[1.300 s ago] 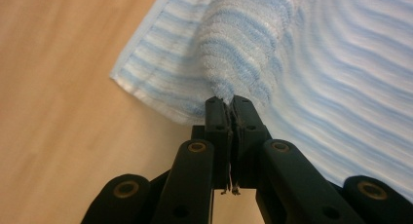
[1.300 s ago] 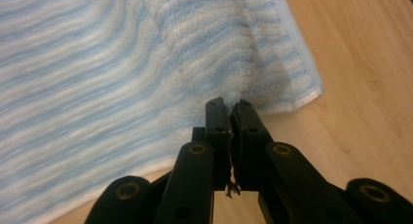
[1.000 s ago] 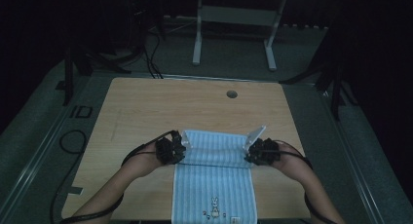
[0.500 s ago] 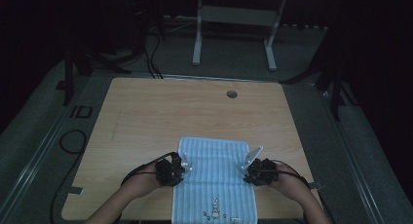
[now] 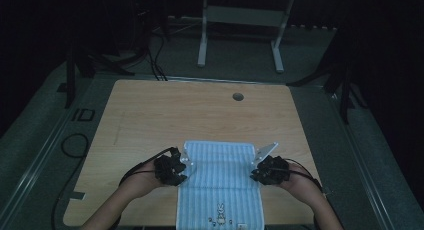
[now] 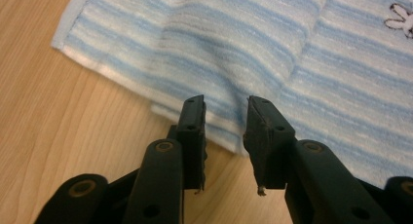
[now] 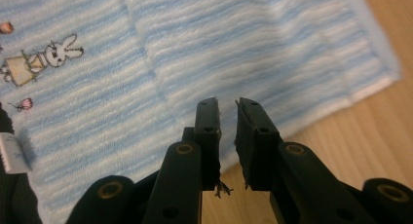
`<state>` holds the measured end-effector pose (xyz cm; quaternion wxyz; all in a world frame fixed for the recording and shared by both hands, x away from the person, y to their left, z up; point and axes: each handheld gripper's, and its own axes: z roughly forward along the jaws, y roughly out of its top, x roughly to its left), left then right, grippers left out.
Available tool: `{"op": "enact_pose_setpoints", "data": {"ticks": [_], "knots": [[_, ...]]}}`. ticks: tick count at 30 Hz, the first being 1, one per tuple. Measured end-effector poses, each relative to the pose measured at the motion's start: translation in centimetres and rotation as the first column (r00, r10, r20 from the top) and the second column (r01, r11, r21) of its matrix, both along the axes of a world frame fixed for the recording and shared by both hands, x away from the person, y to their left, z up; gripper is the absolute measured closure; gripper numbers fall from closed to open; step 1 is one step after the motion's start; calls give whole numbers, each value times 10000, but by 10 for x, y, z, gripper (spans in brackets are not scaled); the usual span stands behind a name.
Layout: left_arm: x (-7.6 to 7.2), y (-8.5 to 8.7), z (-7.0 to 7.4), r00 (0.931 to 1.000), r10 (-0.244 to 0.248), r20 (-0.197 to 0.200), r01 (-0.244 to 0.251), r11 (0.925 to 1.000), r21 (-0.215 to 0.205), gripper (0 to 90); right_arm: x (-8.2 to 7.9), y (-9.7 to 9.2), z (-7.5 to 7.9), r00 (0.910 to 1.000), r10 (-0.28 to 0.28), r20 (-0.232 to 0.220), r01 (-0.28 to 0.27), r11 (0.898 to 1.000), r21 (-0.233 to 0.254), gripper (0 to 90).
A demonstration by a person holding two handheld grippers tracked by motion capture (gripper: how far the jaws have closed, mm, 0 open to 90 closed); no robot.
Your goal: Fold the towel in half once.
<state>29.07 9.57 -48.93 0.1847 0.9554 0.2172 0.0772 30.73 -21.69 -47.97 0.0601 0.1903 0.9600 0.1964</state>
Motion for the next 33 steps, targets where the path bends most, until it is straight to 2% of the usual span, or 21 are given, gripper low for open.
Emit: {"op": "enact_pose_setpoints", "data": {"ticks": [3, 5, 6, 8, 11, 15, 18, 19, 25, 29, 33], "knots": [[4, -8, -17, 9990, -178, -408, 191, 9993, 310, 691, 1, 6, -16, 9993, 129, -338, -141, 9992, -364, 790], [4, -8, -17, 9990, -178, -408, 191, 9993, 310, 691, 3, 7, -21, 9990, 165, -413, -185, 9986, -497, 790], [9, -12, -30, 9974, -125, -714, 147, 9995, 295, 691, 6, 9, -33, 9983, 99, -567, -147, 9964, -836, 790], [12, -11, -30, 9976, -45, -685, 65, 9995, 302, 691, 10, 9, -37, 9973, 50, -735, -107, 9970, -767, 791], [18, -13, -30, 9970, -36, -771, 61, 9995, 316, 691, 17, 8, -37, 9973, 2, -741, -61, 9969, -787, 791], [30, -19, -29, 9977, 13, -678, 22, 9986, 528, 692, 33, 7, -37, 9968, -215, -772, 148, 9961, -865, 791], [37, -20, -29, 9975, 79, -706, -46, 9989, 476, 692, 44, 7, -37, 9963, -405, -757, 335, 9952, -916, 791], [45, -21, -30, 9972, 201, -727, -169, 9989, 440, 693, 48, 6, -37, 9961, -421, -776, 352, 9955, -879, 792], [63, -22, -30, 9969, 533, -579, -505, 9975, 496, 693, 65, 4, -37, 9933, -761, -865, 687, 9940, -856, 791], [67, -22, -30, 9969, 541, -575, -513, 9975, 490, 692, 71, 5, -36, 9926, -840, -882, 762, 9931, -891, 791], [70, -24, -29, 9968, 536, -592, -493, 9962, 718, 692, 76, 6, -37, 9915, -931, -904, 848, 9922, -910, 792]]}}
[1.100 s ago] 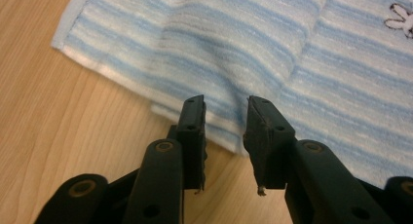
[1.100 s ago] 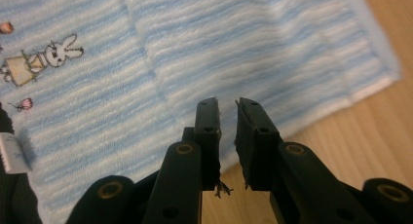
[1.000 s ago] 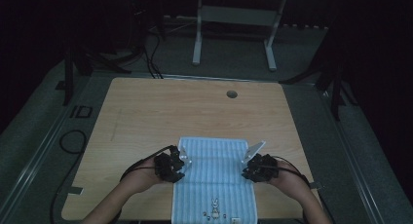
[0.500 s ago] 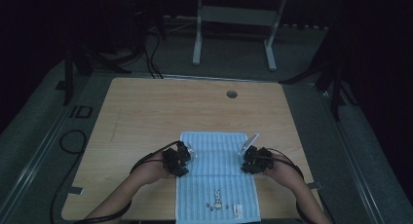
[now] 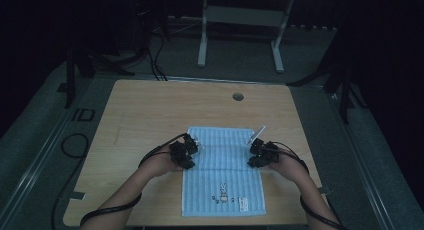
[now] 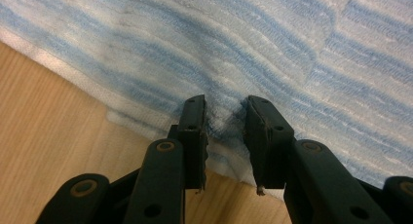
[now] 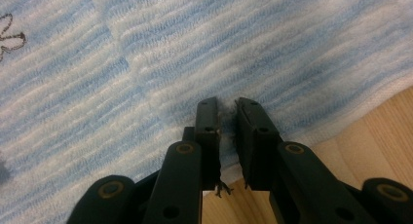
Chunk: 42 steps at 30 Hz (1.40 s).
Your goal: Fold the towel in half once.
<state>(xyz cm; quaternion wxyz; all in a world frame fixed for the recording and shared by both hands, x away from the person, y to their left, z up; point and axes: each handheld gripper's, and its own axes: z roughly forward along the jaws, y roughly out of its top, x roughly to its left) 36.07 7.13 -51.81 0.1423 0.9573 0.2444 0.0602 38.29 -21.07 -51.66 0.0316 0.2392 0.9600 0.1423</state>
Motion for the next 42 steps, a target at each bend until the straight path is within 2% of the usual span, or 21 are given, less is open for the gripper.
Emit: {"op": "enact_pose_setpoints", "data": {"ticks": [4, 6, 8, 12, 14, 15, 19, 21, 23, 24, 25, 26, 27, 28, 29, 31, 33, 36, 38, 41, 42], "knots": [[0, -1, 5, 9999, -15, -148, 18, 9998, 177, 681, 1, 0, 3, 9998, -34, -187, 36, 9999, 130, 766], [1, 1, 12, 10000, -25, -8, 25, 9997, 247, 636, 1, -3, 10, 9999, -73, -137, 80, 9986, 513, 765], [7, 6, 20, 9994, 201, 277, -211, 9991, 363, 582, 4, -6, 19, 9997, -202, 99, 195, 9975, 672, 763], [30, 12, 33, 9954, 737, 613, -746, 9971, 129, 531, 23, -8, 36, 9966, -555, 605, 522, 9971, 550, 757], [44, 14, 35, 9928, 1006, 653, -1023, 9945, 235, 526, 36, -6, 43, 9933, -823, 806, 782, 9956, 522, 737], [51, 13, 35, 9901, 1182, 758, -1201, 9925, 209, 512, 43, -5, 46, 9918, -950, 854, 910, 9946, 490, 731], [75, 10, 31, 9861, 1529, 645, -1524, 9882, -129, 459, 70, -1, 49, 9836, -1606, 821, 1579, 9867, 388, 696], [84, 8, 29, 9856, 1528, 726, -1520, 9882, -171, 457, 82, 0, 48, 9786, -1917, 750, 1888, 9810, 438, 687], [92, 6, 26, 9846, 1634, 628, -1623, 9865, -229, 455, 92, 1, 45, 9747, -2125, 693, 2098, 9768, 436, 655], [96, 6, 25, 9819, 1776, 656, -1767, 9841, -188, 442, 96, 2, 42, 9725, -2231, 675, 2209, 9745, 388, 646], [96, 6, 25, 9819, 1776, 656, -1767, 9841, -188, 432, 96, 2, 42, 9725, -2231, 675, 2209, 9745, 388, 646], [105, 6, 22, 9748, 2156, 578, -2137, 9762, -377, 432, 100, 3, 40, 9692, -2367, 677, 2352, 9715, 286, 634], [108, 7, 21, 9707, 2321, 615, -2299, 9723, -408, 415, 107, 4, 31, 9600, -2744, 566, 2729, 9615, 333, 612], [110, 7, 19, 9679, 2456, 537, -2430, 9687, -508, 401, 110, 4, 26, 9541, -2945, 545, 2932, 9555, 320, 610], [112, 8, 17, 9655, 2584, 326, -2560, 9646, -631, 402, 112, 5, 22, 9494, -3109, 453, 3097, 9503, 327, 598], [115, 9, 11, 9649, 2612, 281, -2598, 9646, -452, 401, 115, 5, 13, 9432, -3303, 355, 3297, 9438, 224, 598], [117, 10, 6, 9631, 2686, 168, -2680, 9628, -340, 401, 117, 6, 7, 9376, -3440, 518, 3445, 9388, -16, 598], [119, 10, 4, 9610, 2761, 125, -2753, 9602, -480, 403, 119, 4, -2, 9312, -3610, 510, 3626, 9317, -240, 597], [120, 9, 3, 9635, 2670, 202, -2654, 9623, -600, 439, 121, 2, -3, 9262, -3747, 419, 3756, 9267, -157, 599], [121, 7, -4, 9678, 2518, 0, -2517, 9674, -290, 453, 120, 3, -3, 9301, -3664, 242, 3667, 9303, -87, 714], [121, 7, -6, 9685, 2488, -62, -2488, 9676, -419, 464, 119, 4, -3, 9313, -3637, 214, 3638, 9315, -31, 757]]}}
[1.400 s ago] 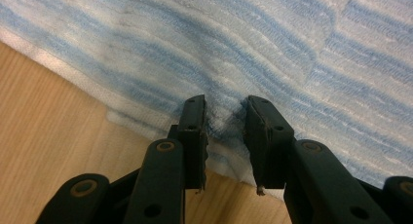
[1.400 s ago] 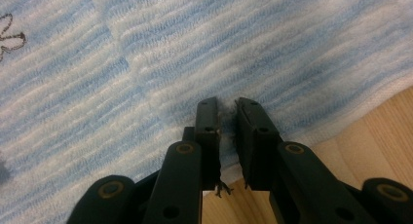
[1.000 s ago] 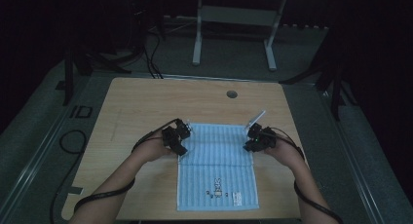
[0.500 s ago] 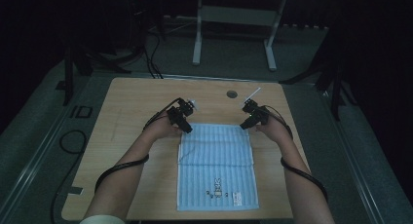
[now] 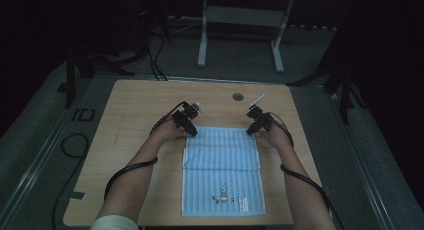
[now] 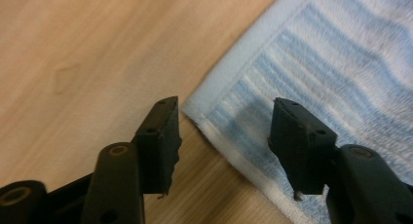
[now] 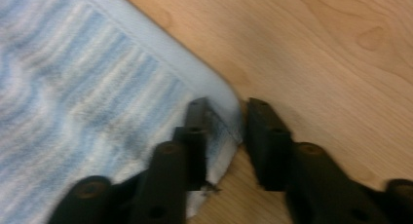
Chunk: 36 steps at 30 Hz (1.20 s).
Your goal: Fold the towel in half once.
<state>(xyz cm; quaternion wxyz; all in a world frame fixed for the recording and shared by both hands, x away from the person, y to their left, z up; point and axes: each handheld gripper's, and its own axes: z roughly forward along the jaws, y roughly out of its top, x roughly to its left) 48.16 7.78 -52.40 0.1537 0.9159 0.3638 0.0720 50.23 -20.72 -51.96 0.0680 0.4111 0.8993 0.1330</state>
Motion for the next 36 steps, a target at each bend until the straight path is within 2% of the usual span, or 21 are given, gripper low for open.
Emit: {"op": "enact_pose_setpoints", "data": {"ticks": [4, 8, 10, 12, 13, 14, 17, 21, 24, 25, 26, 27, 28, 29, 30, 31, 32, 33, 34, 35, 36], "knots": [[0, 1, -1, 9998, 78, -184, -85, 9993, -369, 499, -3, 3, 0, 9998, 218, 30, -218, 9998, -6, 822], [-4, -5, 1, 9976, -539, -425, 523, 9979, -390, 771, -5, 7, 0, 9989, 450, 146, -445, 9985, -321, 831], [-6, -10, 2, 9966, -797, -229, 796, 9968, -67, 832, -5, 8, 1, 9987, 504, 80, -500, 9979, -404, 833], [-7, -11, 5, 9970, -769, -64, 770, 9969, 178, 835, -5, 8, 2, 9979, 640, 86, -635, 9968, -490, 833], [-8, -11, 7, 9974, -711, 89, 709, 9974, 159, 839, -6, 8, 4, 9979, 647, 101, -641, 9967, -500, 834], [-7, -10, 13, 9977, -676, 55, 676, 9977, -84, 839, -6, 8, 5, 9978, 651, 131, -643, 9966, -510, 834], [-8, -10, 29, 9968, -735, 313, 743, 9969, -264, 840, -4, 7, 16, 9975, 640, 304, -631, 9975, -321, 835], [-9, -11, 65, 9910, -762, 1099, 797, 9964, -278, 840, -1, 8, 43, 9950, 628, 778, -626, 9980, -51, 835], [-10, -10, 100, 9796, -715, 1877, 791, 9963, -334, 838, 1, 10, 75, 9874, 620, 1458, -653, 9977, 181, 834], [-10, -10, 100, 9796, -715, 1877, 791, 9963, -334, 839, 1, 10, 86, 9839, 639, 1667, -687, 9974, 231, 834], [-12, -7, 121, 9702, -667, 2331, 774, 9963, -371, 838, 1, 10, 98, 9800, 620, 1888, -694, 9971, 327, 834], [-14, -6, 133, 9626, -628, 2636, 751, 9965, -371, 838, 1, 10, 108, 9756, 623, 2105, -719, 9967, 380, 834], [-16, -2, 148, 9574, -562, 2833, 759, 9954, -592, 838, 1, 10, 120, 9704, 624, 2334, -735, 9965, 393, 834], [-16, -2, 148, 9574, -562, 2833, 759, 9954, -592, 837, 1, 10, 120, 9704, 624, 2334, -735, 9965, 393, 834], [-20, 3, 168, 9402, -499, 3369, 770, 9947, -675, 837, -1, 10, 150, 9524, 641, 2981, -788, 9962, 375, 834], [-23, 7, 181, 9326, -379, 3589, 756, 9929, -916, 837, -3, 9, 160, 9459, 641, 3181, -810, 9959, 401, 834], [-26, 10, 189, 9265, -304, 3750, 755, 9915, -1063, 837, -5, 9, 177, 9351, 650, 3484, -883, 9948, 512, 834], [-30, 15, 199, 9123, -166, 4092, 728, 9898, -1222, 837, -8, 8, 186, 9272, 633, 3693, -904, 9943, 568, 834], [-33, 18, 205, 9094, -127, 4158, 748, 9882, -1335, 837, -13, 6, 201, 9114, 571, 4075, -969, 9923, 777, 834], [-36, 21, 210, 9051, -86, 4251, 819, 9846, -1545, 837, -17, 5, 208, 9057, 559, 4202, -1071, 9893, 993, 834], [-40, 25, 214, 9053, -78, 4248, 886, 9813, -1706, 836, -22, 4, 216, 9007, 594, 4304, -1218, 9854, 1191, 834]]}}
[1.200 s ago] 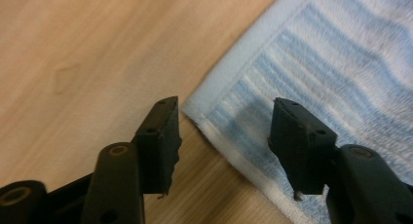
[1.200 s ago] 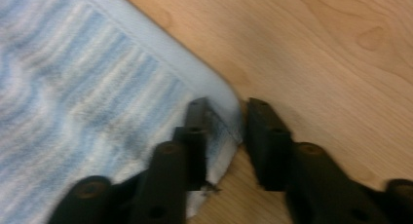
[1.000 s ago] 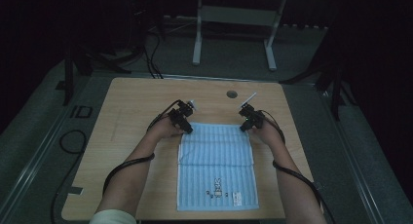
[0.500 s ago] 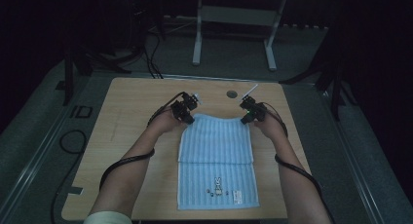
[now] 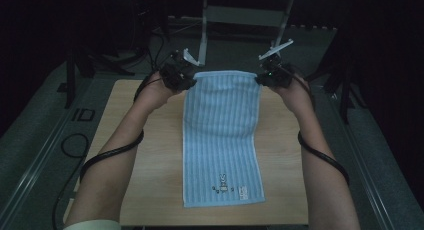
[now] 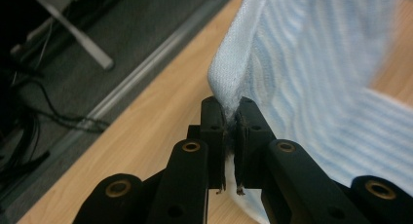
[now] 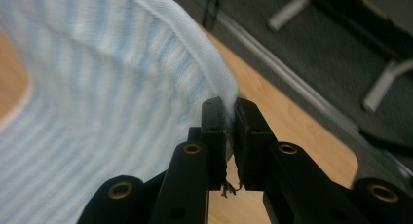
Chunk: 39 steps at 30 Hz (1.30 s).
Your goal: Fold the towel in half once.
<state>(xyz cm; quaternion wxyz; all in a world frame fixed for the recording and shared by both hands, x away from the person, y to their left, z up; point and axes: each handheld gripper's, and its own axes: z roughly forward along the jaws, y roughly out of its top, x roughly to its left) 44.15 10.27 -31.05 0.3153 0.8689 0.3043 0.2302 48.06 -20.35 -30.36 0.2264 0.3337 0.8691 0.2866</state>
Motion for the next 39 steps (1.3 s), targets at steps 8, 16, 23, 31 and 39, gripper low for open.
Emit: {"op": "enact_pose_setpoints", "data": {"ticks": [8, 16, 23, 31, 39], "knots": [[-30, 8, -20, 9981, -511, -334, 511, 9987, -5, 835, -47, -9, -10, 9955, 872, 376, -871, 9962, -36, 833], [-96, -2, -93, 9725, -1807, -1466, 1839, 9829, 81, 835, -102, -28, -79, 9884, 1457, -430, -1479, 9877, -517, 832], [-134, -8, -126, 9603, -2285, -1601, 2391, 9697, 500, 833, -144, -35, -115, 9741, 2066, -922, -2107, 9769, -372, 830], [-171, -9, -157, 9380, -2811, -2028, 3019, 9500, 795, 823, -188, -48, -154, 9645, 2256, -1371, -2225, 9742, 377, 823], [-198, -8, -184, 8963, -3311, -2949, 3681, 9264, 787, 743, -224, -60, -192, 9413, 2366, -2408, -2171, 9705, 1051, 804]]}}
